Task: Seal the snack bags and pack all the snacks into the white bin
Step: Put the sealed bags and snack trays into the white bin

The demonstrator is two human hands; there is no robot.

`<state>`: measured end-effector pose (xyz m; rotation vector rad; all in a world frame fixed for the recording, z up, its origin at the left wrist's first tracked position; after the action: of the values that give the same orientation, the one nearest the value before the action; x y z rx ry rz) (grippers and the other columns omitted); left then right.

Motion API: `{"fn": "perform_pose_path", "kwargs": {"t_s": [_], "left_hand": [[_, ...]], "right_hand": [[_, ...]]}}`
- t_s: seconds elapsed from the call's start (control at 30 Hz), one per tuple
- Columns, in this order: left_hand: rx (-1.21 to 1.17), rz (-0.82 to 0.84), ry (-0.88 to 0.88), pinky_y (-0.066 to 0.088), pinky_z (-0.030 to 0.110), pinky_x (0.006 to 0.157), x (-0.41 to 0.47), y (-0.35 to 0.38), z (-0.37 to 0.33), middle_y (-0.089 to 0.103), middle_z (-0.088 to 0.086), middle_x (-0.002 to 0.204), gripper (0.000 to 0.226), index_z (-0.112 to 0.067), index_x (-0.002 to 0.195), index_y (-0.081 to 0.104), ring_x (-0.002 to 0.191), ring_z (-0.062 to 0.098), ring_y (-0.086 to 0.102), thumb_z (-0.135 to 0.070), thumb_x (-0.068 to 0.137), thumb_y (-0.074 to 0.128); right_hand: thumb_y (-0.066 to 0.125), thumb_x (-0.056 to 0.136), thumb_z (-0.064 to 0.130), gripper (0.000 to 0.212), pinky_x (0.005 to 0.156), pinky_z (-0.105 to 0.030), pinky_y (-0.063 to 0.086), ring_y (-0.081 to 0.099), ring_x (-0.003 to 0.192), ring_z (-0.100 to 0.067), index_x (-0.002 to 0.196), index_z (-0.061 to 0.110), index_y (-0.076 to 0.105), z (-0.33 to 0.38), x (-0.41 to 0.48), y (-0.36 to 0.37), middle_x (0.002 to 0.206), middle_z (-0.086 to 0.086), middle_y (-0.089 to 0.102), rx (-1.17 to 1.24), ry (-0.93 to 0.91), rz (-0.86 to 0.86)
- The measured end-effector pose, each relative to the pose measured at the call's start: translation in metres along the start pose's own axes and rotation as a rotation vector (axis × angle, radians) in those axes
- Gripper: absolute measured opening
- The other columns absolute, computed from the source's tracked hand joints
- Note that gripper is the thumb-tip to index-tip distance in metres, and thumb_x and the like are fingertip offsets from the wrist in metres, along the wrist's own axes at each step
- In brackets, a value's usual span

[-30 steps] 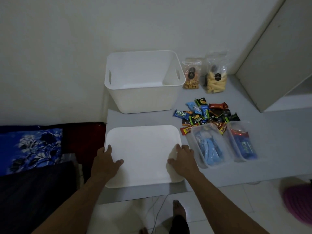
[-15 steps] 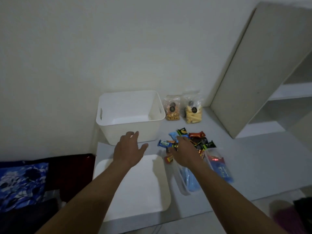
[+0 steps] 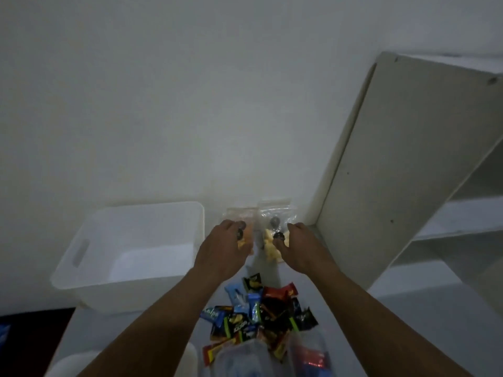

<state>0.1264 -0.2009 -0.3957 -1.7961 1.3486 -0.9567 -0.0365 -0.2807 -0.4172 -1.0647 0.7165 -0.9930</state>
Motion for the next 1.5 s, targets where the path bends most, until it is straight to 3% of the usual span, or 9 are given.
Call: {"fn": "perform_pose_path", "kwargs": {"t_s": [0.2,0.33,0.63,0.87,1.07,1.2,1.33,1.4,1.5], "left_hand": [[-0.023,-0.043,-0.173,0.042,0.036,0.095,0.074,0.059,0.03,0.059,0.01,0.13,0.041,-0.01,0.127,0.059,0.12,0.028,0.052,-0.032,0.093,0.06],[0.01,-0.065,-0.283,0.04,0.039,0.103,0.103,0.091,0.07,0.053,0.013,0.14,0.055,-0.008,0.138,0.051,0.128,0.031,0.046,-0.033,0.09,0.064],[-0.009,-0.204,-0.469,0.044,0.044,0.093,0.126,0.113,0.12,0.044,0.015,0.136,0.067,-0.014,0.14,0.04,0.124,0.036,0.043,-0.025,0.082,0.071],[-0.143,-0.292,-0.612,0.049,0.043,0.09,0.128,0.128,0.138,0.061,0.015,0.123,0.064,-0.016,0.139,0.037,0.115,0.034,0.057,-0.017,0.083,0.07],[-0.197,-0.38,-0.629,0.048,0.032,0.073,0.124,0.125,0.141,0.066,0.008,0.1,0.051,-0.018,0.129,0.046,0.093,0.027,0.063,-0.003,0.083,0.062],[-0.171,-0.314,-0.511,0.035,0.025,0.06,0.128,0.119,0.13,0.064,0.005,0.078,0.011,-0.011,0.087,0.064,0.08,0.026,0.062,-0.01,0.09,0.053],[-0.216,-0.214,-0.47,0.037,0.023,0.055,0.129,0.109,0.113,0.065,0.003,0.072,0.012,-0.013,0.072,0.065,0.072,0.023,0.061,-0.019,0.083,0.066],[-0.237,-0.198,-0.436,0.038,0.024,0.06,0.131,0.096,0.1,0.064,0.001,0.069,0.017,-0.019,0.066,0.061,0.071,0.022,0.062,-0.022,0.079,0.071],[-0.25,-0.218,-0.381,0.04,0.024,0.06,0.132,0.069,0.081,0.067,0.002,0.072,0.016,-0.024,0.074,0.063,0.071,0.023,0.063,-0.01,0.079,0.068]], "right_hand": [[0.053,0.098,0.039,0.054,0.097,-0.038,0.046,0.049,0.126,-0.029,0.138,0.005,0.045,-0.047,0.085,0.019,0.14,-0.013,0.047,0.012,-0.05,0.034],[0.057,0.096,0.034,0.053,0.097,-0.038,0.045,0.047,0.126,-0.031,0.138,0.004,0.044,-0.064,0.129,0.038,0.139,-0.014,0.045,0.018,-0.075,0.037],[0.069,0.088,0.035,0.065,0.102,-0.043,0.043,0.038,0.131,-0.034,0.142,0.009,0.043,-0.093,0.178,0.067,0.14,-0.016,0.04,0.028,-0.089,0.033],[0.082,0.075,0.032,0.063,0.076,-0.033,0.044,0.052,0.099,-0.026,0.12,0.017,0.04,-0.106,0.187,0.084,0.11,-0.006,0.048,0.243,0.034,0.049],[0.075,0.08,0.016,0.054,0.06,-0.031,0.042,0.059,0.072,-0.023,0.112,0.022,0.032,-0.12,0.188,0.1,0.086,-0.006,0.062,0.497,0.18,-0.005],[0.071,0.082,0.008,0.052,0.058,-0.028,0.047,0.058,0.065,-0.013,0.117,0.027,0.038,-0.122,0.184,0.086,0.074,0.002,0.062,0.59,0.162,-0.035],[0.059,0.092,0.017,0.013,0.054,-0.017,0.037,0.055,0.064,-0.01,0.085,0.027,0.055,-0.114,0.174,0.053,0.068,0.008,0.058,0.443,0.03,-0.086],[0.053,0.095,0.023,0.029,0.049,-0.019,0.034,0.052,0.06,-0.014,0.066,0.019,0.048,-0.11,0.168,0.037,0.06,0.005,0.054,0.377,-0.004,-0.109],[0.048,0.093,0.022,0.027,0.055,-0.031,0.045,0.056,0.063,-0.025,0.069,0.01,0.051,-0.102,0.16,0.011,0.062,-0.007,0.057,0.305,-0.019,-0.113]]}}
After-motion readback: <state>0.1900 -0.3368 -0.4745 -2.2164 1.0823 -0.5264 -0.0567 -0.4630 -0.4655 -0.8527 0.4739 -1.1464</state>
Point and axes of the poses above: each hand's wrist, its own x-axis towards the middle knuckle, its own y-axis out of the palm, z = x × y, the point moved 10 cm from there along x, towards the middle knuckle
